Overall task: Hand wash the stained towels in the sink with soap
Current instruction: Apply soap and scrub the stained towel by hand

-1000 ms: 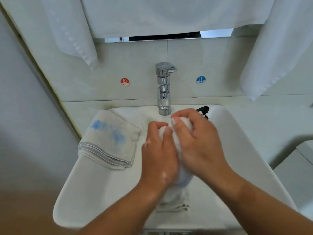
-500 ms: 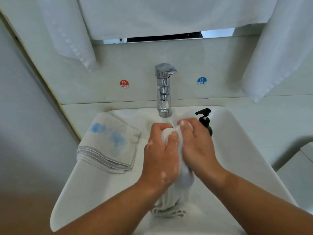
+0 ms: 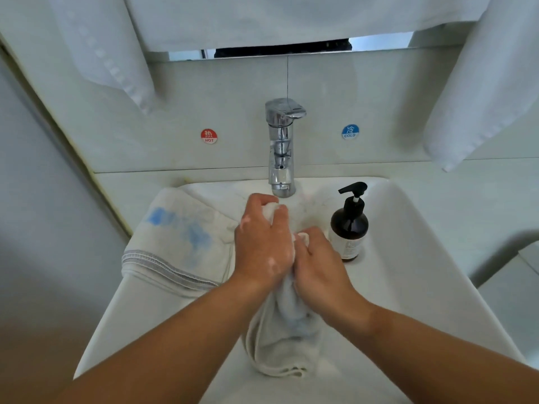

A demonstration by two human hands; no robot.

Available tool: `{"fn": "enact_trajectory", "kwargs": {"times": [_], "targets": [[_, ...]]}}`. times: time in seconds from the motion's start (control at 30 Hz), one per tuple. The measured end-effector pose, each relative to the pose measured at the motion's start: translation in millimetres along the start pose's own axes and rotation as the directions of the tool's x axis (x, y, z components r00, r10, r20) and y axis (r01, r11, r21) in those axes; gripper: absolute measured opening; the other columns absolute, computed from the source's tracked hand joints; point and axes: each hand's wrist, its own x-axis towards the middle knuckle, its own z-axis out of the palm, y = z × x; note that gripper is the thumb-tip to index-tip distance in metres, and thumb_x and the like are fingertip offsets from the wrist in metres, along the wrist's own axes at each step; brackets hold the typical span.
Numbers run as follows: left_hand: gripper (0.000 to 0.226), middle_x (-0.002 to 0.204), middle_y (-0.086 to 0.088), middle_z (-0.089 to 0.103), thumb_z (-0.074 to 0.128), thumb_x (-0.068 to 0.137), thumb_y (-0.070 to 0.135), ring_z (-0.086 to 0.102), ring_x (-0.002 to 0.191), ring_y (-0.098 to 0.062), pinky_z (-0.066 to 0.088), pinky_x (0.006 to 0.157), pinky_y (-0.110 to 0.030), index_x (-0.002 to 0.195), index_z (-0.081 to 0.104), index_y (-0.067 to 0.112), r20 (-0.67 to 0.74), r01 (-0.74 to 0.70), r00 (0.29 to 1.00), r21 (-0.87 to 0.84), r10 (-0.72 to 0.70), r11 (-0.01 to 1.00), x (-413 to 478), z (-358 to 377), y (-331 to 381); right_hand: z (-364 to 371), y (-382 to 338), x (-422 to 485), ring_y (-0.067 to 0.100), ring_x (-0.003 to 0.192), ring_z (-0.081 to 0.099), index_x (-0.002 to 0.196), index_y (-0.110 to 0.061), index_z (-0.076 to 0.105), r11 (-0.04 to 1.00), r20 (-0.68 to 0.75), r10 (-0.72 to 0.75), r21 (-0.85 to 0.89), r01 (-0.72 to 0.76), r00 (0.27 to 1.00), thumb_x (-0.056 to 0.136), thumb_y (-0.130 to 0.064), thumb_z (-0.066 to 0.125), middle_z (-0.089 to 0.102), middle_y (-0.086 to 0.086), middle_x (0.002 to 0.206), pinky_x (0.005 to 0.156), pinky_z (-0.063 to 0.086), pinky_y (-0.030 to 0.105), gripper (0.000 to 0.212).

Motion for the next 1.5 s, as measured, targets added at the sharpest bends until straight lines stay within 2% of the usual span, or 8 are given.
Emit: {"fn": "enact_trajectory", "kwargs": {"times": [0.13,0.3,0.53,0.67,0.83,1.07,1.3,1.5], "targets": [[0.01,0.088,0.006,0.062,0.047,0.103,0.025,0.061,0.09,-0.02,0.043,0.078,-0.034,0.102,0.056,0.021,0.004,0.037,0.999,0.011,-0.037,0.999,-5,4,-15,-6,-21,3,0.003,0.085,0.062,0.107,-0.028,0.056,0.959,-0.198,-0.276,0.004,0.282,0.941,0.102,-0.028,0.052,0.065,-0.012,0.087,0.075,0.046,0.018,0.007],[0.003,0.09,0.012,0.065,0.057,0.099,0.023,0.06,0.084,0.0,0.045,0.072,-0.015,0.101,0.06,0.025,0.082,0.03,0.996,-0.125,-0.02,0.992,-16,8,-17,-12,1,29,0.023,0.097,0.063,0.104,-0.019,0.06,0.997,-0.157,-0.076,-0.018,0.074,0.985,0.105,-0.029,0.045,0.067,-0.001,0.094,0.085,0.048,0.038,0.019],[0.013,0.092,0.01,0.06,0.043,0.104,0.026,0.059,0.095,-0.02,0.042,0.077,-0.033,0.104,0.056,0.023,0.097,0.117,0.988,0.035,-0.119,0.993,-4,3,-27,-1,-16,2,0.002,0.082,0.061,0.105,-0.031,0.053,0.954,-0.116,-0.301,-0.044,0.298,0.947,0.102,-0.026,0.053,0.065,-0.011,0.087,0.07,0.042,0.01,0.006],[0.006,0.092,0.012,0.064,0.052,0.103,0.027,0.061,0.088,-0.007,0.046,0.072,-0.021,0.102,0.057,0.027,0.142,0.037,0.99,-0.118,-0.02,0.992,-16,5,-20,-13,-2,33,0.016,0.09,0.062,0.103,-0.021,0.06,0.991,-0.194,-0.131,-0.027,0.128,0.972,0.105,-0.028,0.047,0.065,-0.004,0.089,0.077,0.042,0.027,0.015],[0.006,0.091,0.012,0.063,0.054,0.1,0.024,0.061,0.091,-0.012,0.046,0.078,-0.027,0.106,0.058,0.025,0.006,0.022,1.0,-0.144,-0.021,0.989,-3,1,-19,-6,6,6,0.025,0.092,0.061,0.101,-0.015,0.053,0.978,0.109,0.012,-0.207,0.011,0.994,0.106,-0.032,0.04,0.064,0.006,0.096,0.078,0.048,0.036,0.023],[0.009,0.098,0.01,0.065,0.049,0.104,0.029,0.061,0.092,-0.009,0.044,0.072,-0.02,0.109,0.056,0.027,0.241,-0.029,0.97,0.014,0.024,0.999,-16,5,-28,-16,-3,26,0.012,0.088,0.061,0.107,-0.019,0.059,0.99,-0.228,-0.141,-0.02,0.14,0.963,0.104,-0.027,0.049,0.065,-0.006,0.092,0.077,0.043,0.027,0.013],[0.012,0.094,0.01,0.062,0.051,0.101,0.024,0.06,0.097,-0.019,0.045,0.083,-0.031,0.11,0.058,0.021,0.02,0.059,0.998,-0.009,-0.059,0.998,4,3,-30,-6,-1,6,0.025,0.092,0.06,0.104,-0.015,0.051,0.969,0.106,-0.065,-0.23,0.088,0.992,0.105,-0.031,0.044,0.063,0.007,0.099,0.07,0.04,0.032,0.018],[0.01,0.102,0.006,0.066,0.051,0.102,0.027,0.063,0.098,-0.014,0.049,0.083,-0.031,0.105,0.06,0.025,0.336,0.024,0.942,0.013,-0.027,1.0,-3,6,-40,-15,3,30,0.019,0.093,0.062,0.105,-0.018,0.058,0.998,-0.15,-0.059,-0.041,0.053,0.987,0.105,-0.029,0.045,0.063,-0.003,0.092,0.078,0.044,0.031,0.016]]}}
